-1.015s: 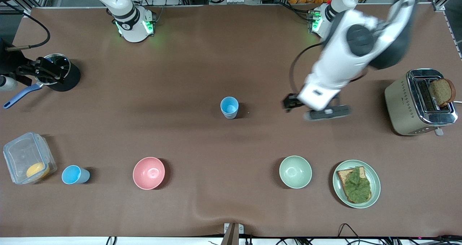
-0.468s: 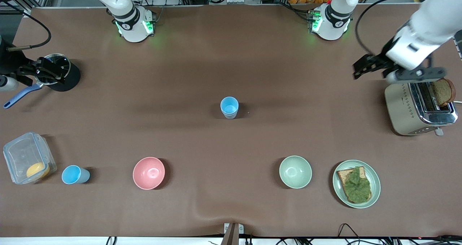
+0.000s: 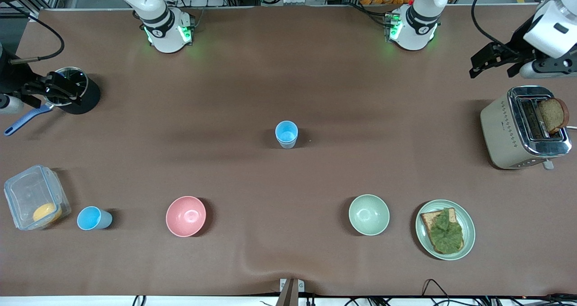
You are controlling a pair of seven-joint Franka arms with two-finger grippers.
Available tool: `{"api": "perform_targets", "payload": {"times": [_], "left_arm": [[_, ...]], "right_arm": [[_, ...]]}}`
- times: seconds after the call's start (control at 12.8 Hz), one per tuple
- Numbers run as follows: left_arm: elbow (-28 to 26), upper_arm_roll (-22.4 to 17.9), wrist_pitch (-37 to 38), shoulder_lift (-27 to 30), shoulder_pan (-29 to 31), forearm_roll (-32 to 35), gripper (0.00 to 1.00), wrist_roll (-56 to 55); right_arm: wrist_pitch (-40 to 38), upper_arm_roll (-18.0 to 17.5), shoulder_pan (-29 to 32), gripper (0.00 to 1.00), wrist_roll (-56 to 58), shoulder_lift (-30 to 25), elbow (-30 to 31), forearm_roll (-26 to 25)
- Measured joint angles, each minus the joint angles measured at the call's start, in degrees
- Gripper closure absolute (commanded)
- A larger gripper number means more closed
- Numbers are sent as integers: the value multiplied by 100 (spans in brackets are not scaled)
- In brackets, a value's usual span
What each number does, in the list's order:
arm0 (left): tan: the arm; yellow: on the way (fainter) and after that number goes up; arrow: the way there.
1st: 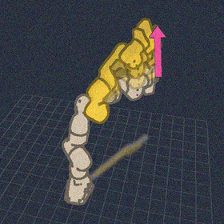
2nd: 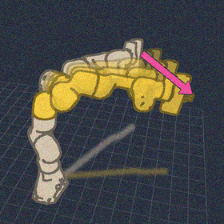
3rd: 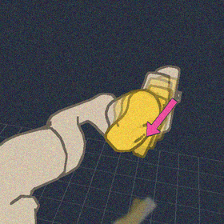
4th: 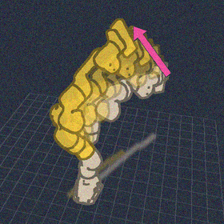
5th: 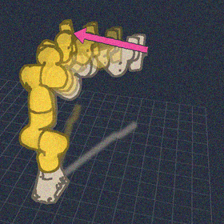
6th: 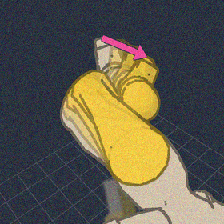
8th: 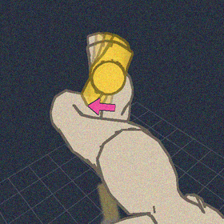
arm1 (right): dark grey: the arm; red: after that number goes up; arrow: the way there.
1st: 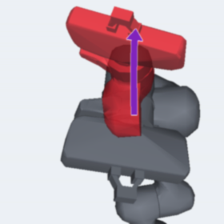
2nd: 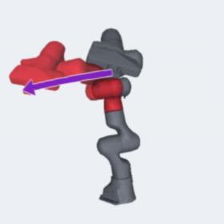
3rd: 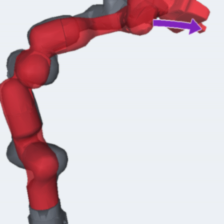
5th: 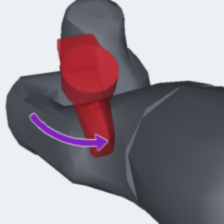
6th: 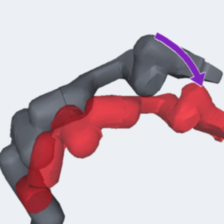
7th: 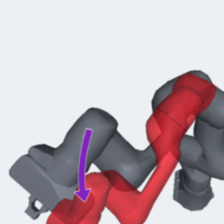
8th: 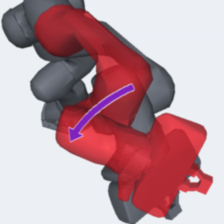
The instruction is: Stack blue cups with both arms
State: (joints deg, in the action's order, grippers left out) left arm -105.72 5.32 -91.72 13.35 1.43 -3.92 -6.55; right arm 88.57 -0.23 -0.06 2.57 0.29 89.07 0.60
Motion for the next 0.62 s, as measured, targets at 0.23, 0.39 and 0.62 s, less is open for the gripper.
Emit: {"api": "perform_targets", "payload": {"times": [0.23,0.39,0.62], "left_arm": [[0,15,32,-2,16,0,0,0],[0,21,44,-2,16,0,0,0],[1,14,55,-2,52,0,0,0]], "right_arm": [[4,0,-1,0,0,1,0,0],[5,0,-1,0,0,2,0,0],[7,-3,-18,0,4,3,0,0]]}}
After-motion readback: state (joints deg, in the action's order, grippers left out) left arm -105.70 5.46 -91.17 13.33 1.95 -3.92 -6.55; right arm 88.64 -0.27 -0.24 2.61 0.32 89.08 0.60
